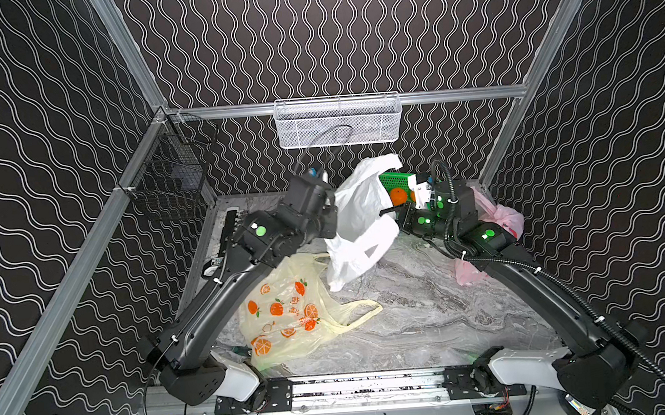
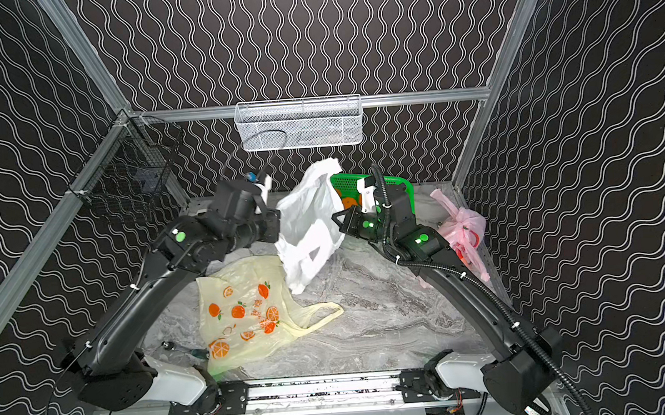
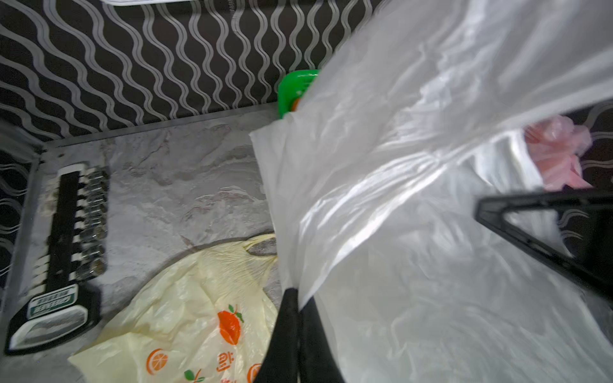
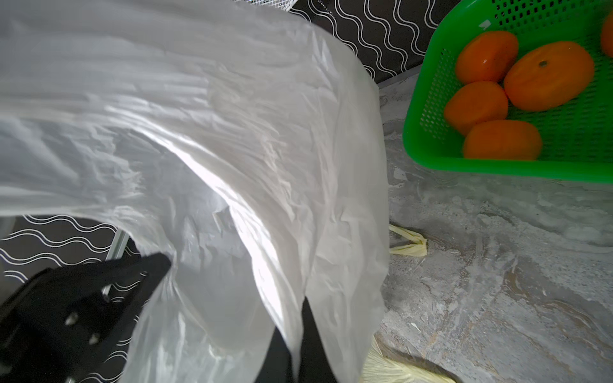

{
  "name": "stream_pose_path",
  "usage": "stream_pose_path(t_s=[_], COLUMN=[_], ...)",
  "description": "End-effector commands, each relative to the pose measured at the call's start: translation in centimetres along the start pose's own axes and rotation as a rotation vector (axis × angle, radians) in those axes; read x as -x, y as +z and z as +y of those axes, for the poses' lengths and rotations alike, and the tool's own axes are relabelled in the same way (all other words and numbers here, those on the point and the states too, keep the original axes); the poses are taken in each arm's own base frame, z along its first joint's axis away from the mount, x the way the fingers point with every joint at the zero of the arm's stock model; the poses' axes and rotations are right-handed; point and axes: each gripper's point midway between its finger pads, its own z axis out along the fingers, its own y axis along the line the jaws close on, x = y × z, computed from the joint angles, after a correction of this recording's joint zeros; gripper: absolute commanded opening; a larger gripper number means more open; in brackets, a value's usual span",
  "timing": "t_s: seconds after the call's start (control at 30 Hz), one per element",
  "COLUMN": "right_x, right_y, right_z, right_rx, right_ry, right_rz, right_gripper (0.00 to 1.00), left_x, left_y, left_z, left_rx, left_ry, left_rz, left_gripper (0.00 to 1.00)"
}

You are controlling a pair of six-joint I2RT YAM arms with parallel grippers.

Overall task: Place the oranges into plastic bags & tie knots
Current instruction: Open the plastic bag at the center of the board.

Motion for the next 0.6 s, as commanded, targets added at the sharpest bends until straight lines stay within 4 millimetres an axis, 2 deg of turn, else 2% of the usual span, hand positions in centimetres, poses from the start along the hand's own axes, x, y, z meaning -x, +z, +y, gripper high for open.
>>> stream_pose_path(t_s=[0.0,0.1,0.27,0.33,0.4,0.47,0.57], right_x=[-1.2,-1.7,-2.9,-3.2,-2.7,-1.7,0.0], right_y=[0.1,1.1,3.4,3.9,3.4,2.4,0.2], right_z=[-0.7,-1.5,-5.0,-5.8,-5.7,-4.5,-3.4], right_rx=[-0.03,-0.055,-0.156,-0.182,-0.194,-0.173,-0.172], right_ry=[0.04,0.048,0.015,-0.021,-0.071,-0.128,-0.219], right_rz=[0.077,0.119,0.173,0.192,0.186,0.14,0.042], right_gripper=[0.0,0.0,0.0,0.06,0.23,0.42,0.6], left_x=[-1.5,-2.1,-5.2,-6.0,-6.4,-6.6,-6.6], left_y=[-0.3,0.8,5.0,6.0,6.6,6.9,7.1], left_z=[1.4,1.8,1.9,1.6,1.7,1.7,1.8], left_rx=[-0.05,-0.087,-0.158,-0.192,-0.206,-0.222,-0.248], left_ry=[-0.051,-0.079,-0.148,-0.165,-0.171,-0.173,-0.171], left_rz=[0.111,0.158,0.238,0.248,0.248,0.247,0.242], left_gripper=[0.0,0.0,0.0,0.0,0.0,0.0,0.0])
